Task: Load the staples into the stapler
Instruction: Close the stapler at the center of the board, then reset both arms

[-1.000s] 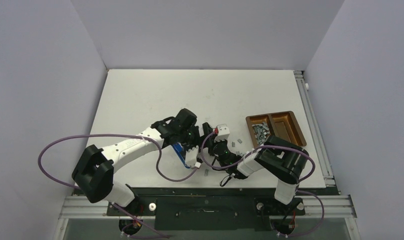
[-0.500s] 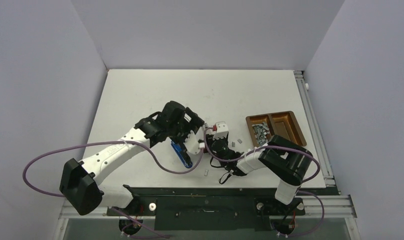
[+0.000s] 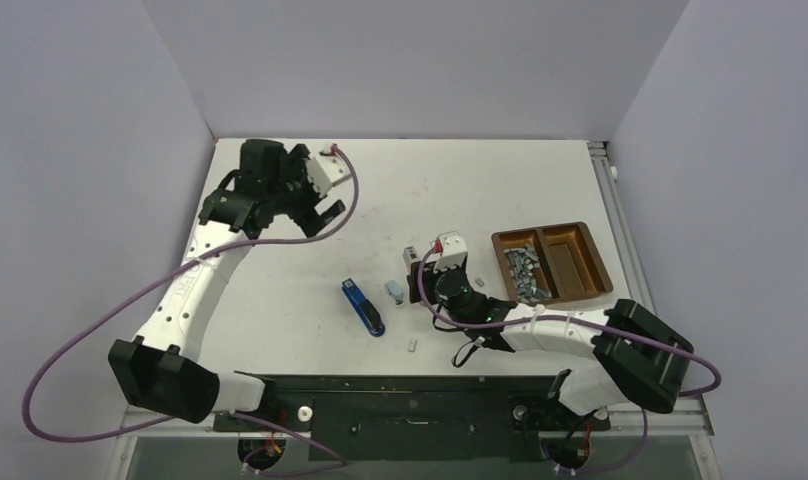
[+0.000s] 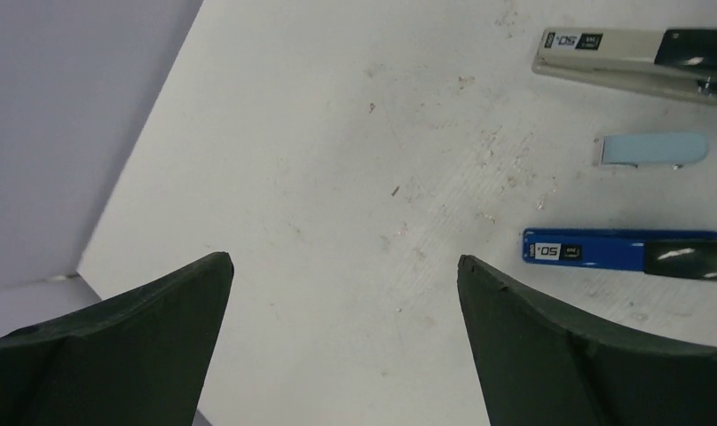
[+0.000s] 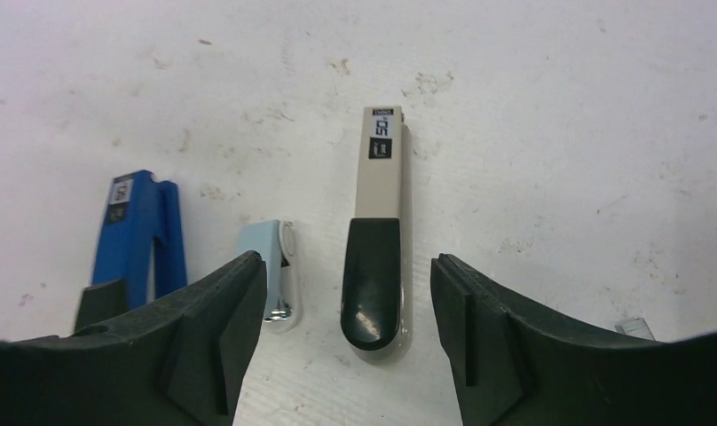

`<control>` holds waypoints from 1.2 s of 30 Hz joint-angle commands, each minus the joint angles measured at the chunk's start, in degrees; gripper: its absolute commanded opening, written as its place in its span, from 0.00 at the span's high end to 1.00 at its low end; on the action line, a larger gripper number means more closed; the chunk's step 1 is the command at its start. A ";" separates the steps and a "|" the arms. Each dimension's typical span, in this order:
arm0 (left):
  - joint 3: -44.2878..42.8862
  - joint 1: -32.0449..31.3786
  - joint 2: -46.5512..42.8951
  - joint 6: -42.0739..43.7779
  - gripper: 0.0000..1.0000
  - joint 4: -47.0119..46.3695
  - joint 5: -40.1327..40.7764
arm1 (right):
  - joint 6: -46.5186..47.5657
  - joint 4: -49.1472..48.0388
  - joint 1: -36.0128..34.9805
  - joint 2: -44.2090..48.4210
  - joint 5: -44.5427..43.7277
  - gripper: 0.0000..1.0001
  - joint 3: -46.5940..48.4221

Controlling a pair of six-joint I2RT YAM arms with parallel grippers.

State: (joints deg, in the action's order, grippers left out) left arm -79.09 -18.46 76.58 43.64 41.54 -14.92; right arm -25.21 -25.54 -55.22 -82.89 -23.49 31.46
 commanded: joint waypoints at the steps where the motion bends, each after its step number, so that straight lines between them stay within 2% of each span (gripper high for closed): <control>1: -2.78 7.93 1.73 -20.55 0.04 0.54 -8.43 | -0.33 7.30 0.40 7.63 3.22 0.35 3.56; 5: 3.30 11.57 -1.09 -24.71 0.04 -6.34 -7.84 | -1.55 12.35 2.49 6.98 4.15 0.51 6.84; 7: 6.66 12.27 -2.94 -25.86 0.04 -8.75 -7.10 | -2.08 14.22 3.09 5.08 4.82 0.55 7.85; 11: 14.94 13.60 -5.55 -31.65 0.04 -14.76 -6.03 | -3.11 14.31 3.36 2.30 6.07 0.55 7.53; 17: 24.15 16.17 -7.11 -35.55 0.04 -22.40 -7.80 | -3.21 14.04 4.14 -0.98 6.98 0.53 7.64; 20: 27.18 16.97 -6.81 -37.49 0.04 -25.25 -6.39 | -2.84 16.10 4.98 0.32 5.25 0.48 9.42; 24: 32.00 18.08 -6.92 -40.02 0.04 -30.45 -4.85 | -2.26 18.96 9.70 6.36 3.49 0.28 11.04; 29: 42.37 21.45 -9.17 -43.08 0.04 -45.85 -3.73 | -1.68 22.03 20.28 14.50 -1.78 0.19 9.25; 32: 47.51 22.02 -8.20 -46.29 0.04 -53.66 -1.79 | -3.17 26.64 27.00 16.79 -12.04 0.17 8.56; 34: 50.30 22.23 -7.61 -47.56 0.04 -58.86 -0.29 | -5.70 26.96 31.17 17.42 -23.28 0.17 7.20; 36: 53.17 22.25 -7.02 -47.87 0.04 -64.81 1.00 | 2.11 15.82 33.98 19.69 -29.44 0.17 1.75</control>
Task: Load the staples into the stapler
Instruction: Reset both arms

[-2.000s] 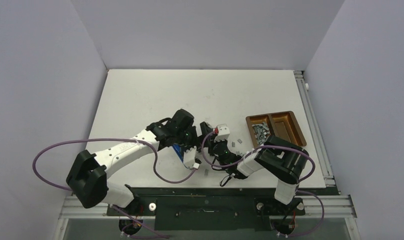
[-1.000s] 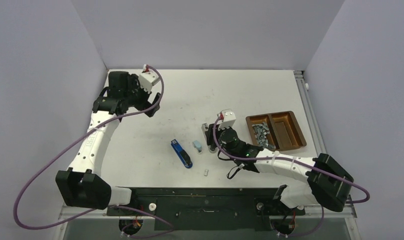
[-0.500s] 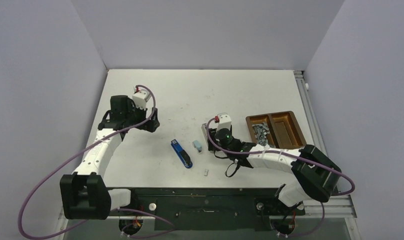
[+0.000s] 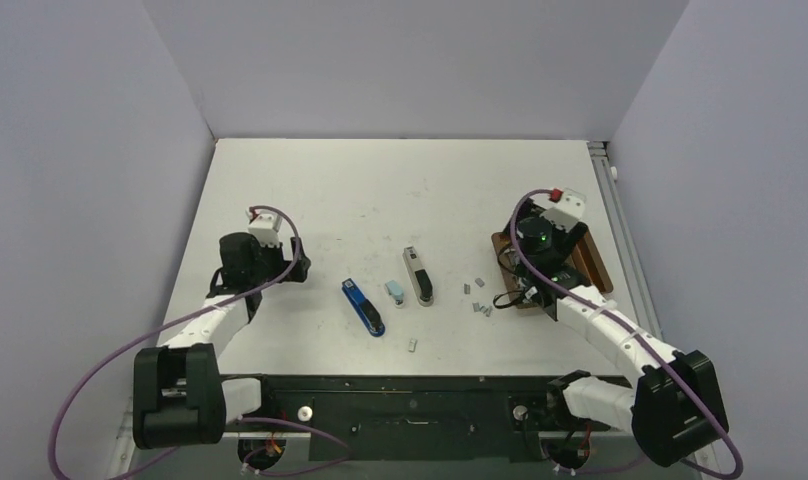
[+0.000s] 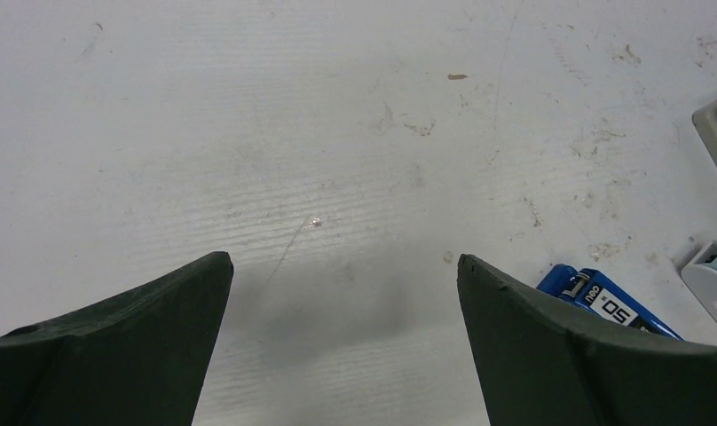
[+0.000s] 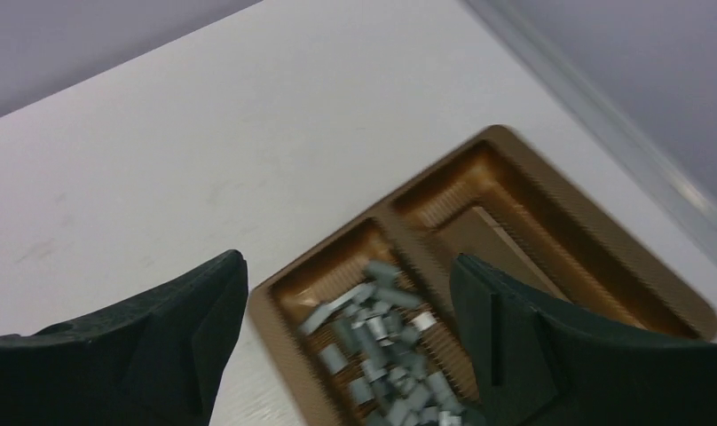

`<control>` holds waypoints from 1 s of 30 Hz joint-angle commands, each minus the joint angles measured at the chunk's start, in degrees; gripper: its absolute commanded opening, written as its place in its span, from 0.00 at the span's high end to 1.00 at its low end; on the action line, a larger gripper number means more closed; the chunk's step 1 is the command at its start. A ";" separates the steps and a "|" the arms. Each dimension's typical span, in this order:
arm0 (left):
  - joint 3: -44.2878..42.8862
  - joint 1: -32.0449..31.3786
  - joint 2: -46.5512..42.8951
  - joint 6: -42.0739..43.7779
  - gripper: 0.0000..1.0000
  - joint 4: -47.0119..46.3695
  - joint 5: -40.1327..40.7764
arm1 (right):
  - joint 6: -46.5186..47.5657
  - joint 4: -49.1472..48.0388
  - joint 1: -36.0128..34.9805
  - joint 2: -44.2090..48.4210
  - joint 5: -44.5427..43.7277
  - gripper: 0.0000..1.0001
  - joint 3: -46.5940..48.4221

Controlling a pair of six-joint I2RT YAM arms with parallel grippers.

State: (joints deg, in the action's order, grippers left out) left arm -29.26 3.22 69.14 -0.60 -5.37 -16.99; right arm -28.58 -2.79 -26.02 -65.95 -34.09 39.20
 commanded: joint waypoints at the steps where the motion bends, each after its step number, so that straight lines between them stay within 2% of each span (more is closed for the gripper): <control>1: 4.85 0.56 0.75 -3.71 0.04 -21.30 3.29 | 10.65 -15.74 5.14 3.35 -22.10 0.18 -9.65; 2: 6.59 0.56 1.18 -4.08 0.04 -25.99 3.59 | 14.90 -24.70 5.71 3.16 -25.85 0.19 -14.00; 4: 10.03 0.56 2.51 -5.16 0.04 -34.51 4.45 | 20.12 -37.58 8.01 2.12 -25.49 0.22 -20.57; 6: 12.16 0.56 4.01 -6.00 0.04 -40.50 4.60 | 17.56 -37.35 10.50 1.04 -22.50 0.14 -20.98; 7: 11.52 0.51 4.31 -5.94 0.04 -39.48 4.72 | 15.55 -37.48 11.15 0.66 -21.79 0.11 -21.45; 11: 11.40 0.42 6.61 -4.14 0.04 -44.21 5.83 | 16.56 -43.75 11.69 -3.13 -16.82 0.09 -23.65; 17: 16.88 0.24 15.52 -3.37 0.04 -63.55 7.66 | 18.69 -53.78 13.10 -11.35 -10.81 0.09 -25.99; 18: 17.25 0.21 15.80 -3.49 0.04 -64.35 7.95 | 19.50 -56.52 13.56 -12.48 -9.53 0.09 -26.35; 20: 16.22 0.04 14.41 -3.85 0.04 -59.59 9.49 | 19.78 -60.10 14.76 -14.45 -4.69 0.09 -26.86; 22: 16.01 0.03 15.52 -4.01 0.04 -61.41 9.85 | 20.77 -65.75 15.77 -17.99 -1.53 0.09 -27.91; 25: 15.95 0.03 14.82 -4.09 0.04 -59.89 9.96 | 26.18 -74.35 16.40 -23.51 10.65 0.08 -29.59; 26: 15.98 0.03 15.10 -4.01 0.04 -60.50 10.04 | 26.92 -75.55 16.55 -25.22 10.07 0.08 -28.69; 28: 15.98 -0.04 15.19 -3.93 0.04 -60.62 9.99 | 22.14 -66.62 19.49 -23.98 10.91 0.07 -25.43; 30: 15.82 -0.06 15.06 -3.91 0.04 -60.24 10.15 | 21.10 -65.52 20.90 -23.84 12.81 0.07 -25.13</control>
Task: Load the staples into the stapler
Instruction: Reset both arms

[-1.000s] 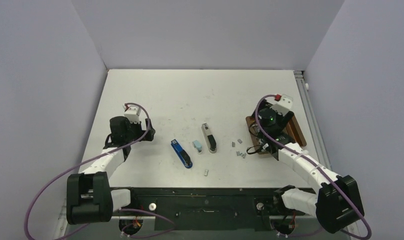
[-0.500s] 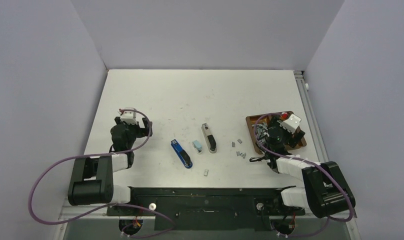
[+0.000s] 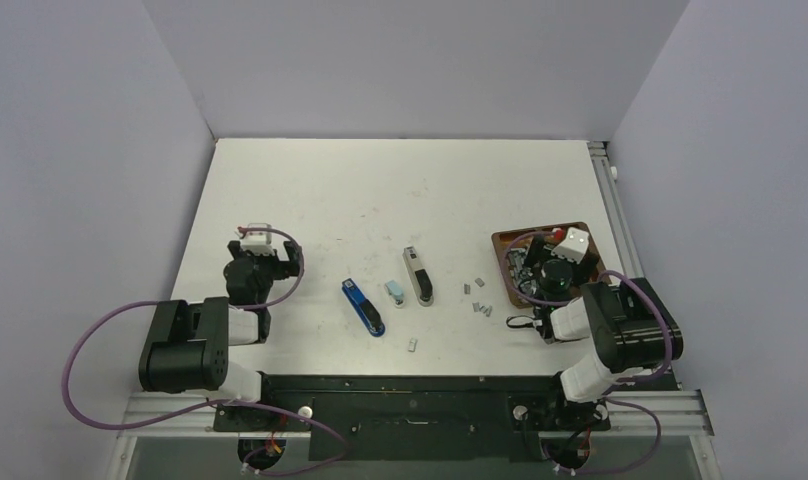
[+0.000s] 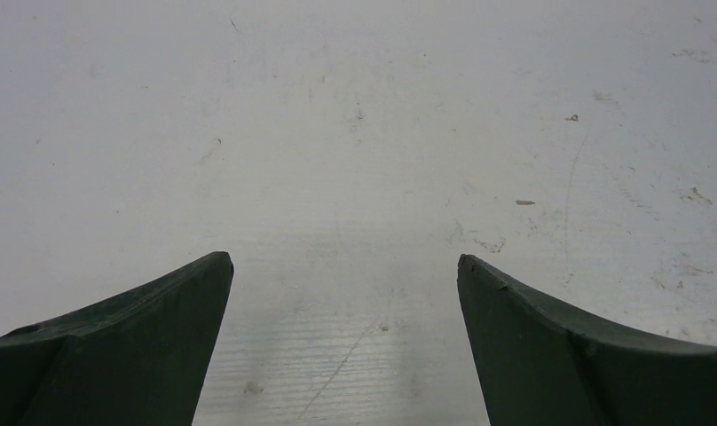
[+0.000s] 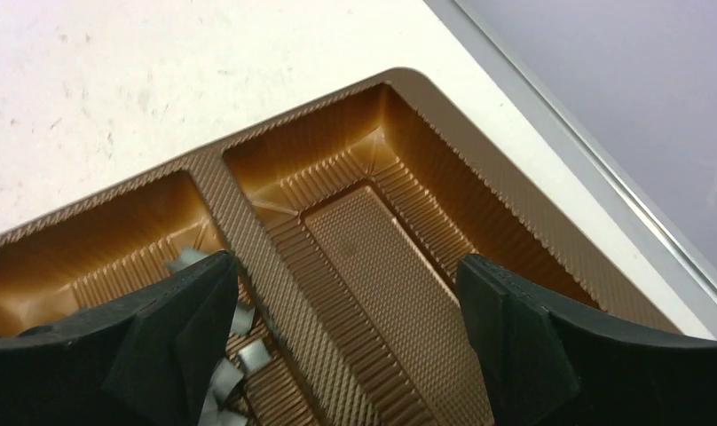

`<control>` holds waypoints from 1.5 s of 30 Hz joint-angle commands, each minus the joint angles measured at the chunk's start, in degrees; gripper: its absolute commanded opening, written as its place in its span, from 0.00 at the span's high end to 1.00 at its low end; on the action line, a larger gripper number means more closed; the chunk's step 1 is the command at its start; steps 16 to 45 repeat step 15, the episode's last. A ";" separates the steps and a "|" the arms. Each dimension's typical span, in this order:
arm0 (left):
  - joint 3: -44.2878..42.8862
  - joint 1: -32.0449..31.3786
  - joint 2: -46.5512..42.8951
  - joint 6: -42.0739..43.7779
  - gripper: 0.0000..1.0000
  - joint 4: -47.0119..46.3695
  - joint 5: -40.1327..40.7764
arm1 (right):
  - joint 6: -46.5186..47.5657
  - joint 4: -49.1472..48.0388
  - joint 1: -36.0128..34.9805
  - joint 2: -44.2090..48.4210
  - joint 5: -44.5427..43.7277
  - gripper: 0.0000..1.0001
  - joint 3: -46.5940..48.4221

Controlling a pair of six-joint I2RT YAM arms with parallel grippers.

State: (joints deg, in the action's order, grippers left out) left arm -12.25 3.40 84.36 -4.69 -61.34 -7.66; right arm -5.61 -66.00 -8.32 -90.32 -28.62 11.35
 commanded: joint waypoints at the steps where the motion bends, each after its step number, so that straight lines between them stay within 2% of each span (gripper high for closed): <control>1: -1.14 -0.23 -0.04 0.20 0.04 -4.61 0.83 | -1.80 -2.67 3.28 0.65 7.38 0.07 2.74; 13: -2.44 -2.39 -0.03 1.26 0.04 -1.97 4.51 | -1.34 -3.45 3.22 0.56 7.09 0.06 2.27; 45: -2.23 -2.43 -0.07 1.26 0.04 -2.17 4.58 | -1.31 -3.57 3.22 0.54 7.09 0.06 2.27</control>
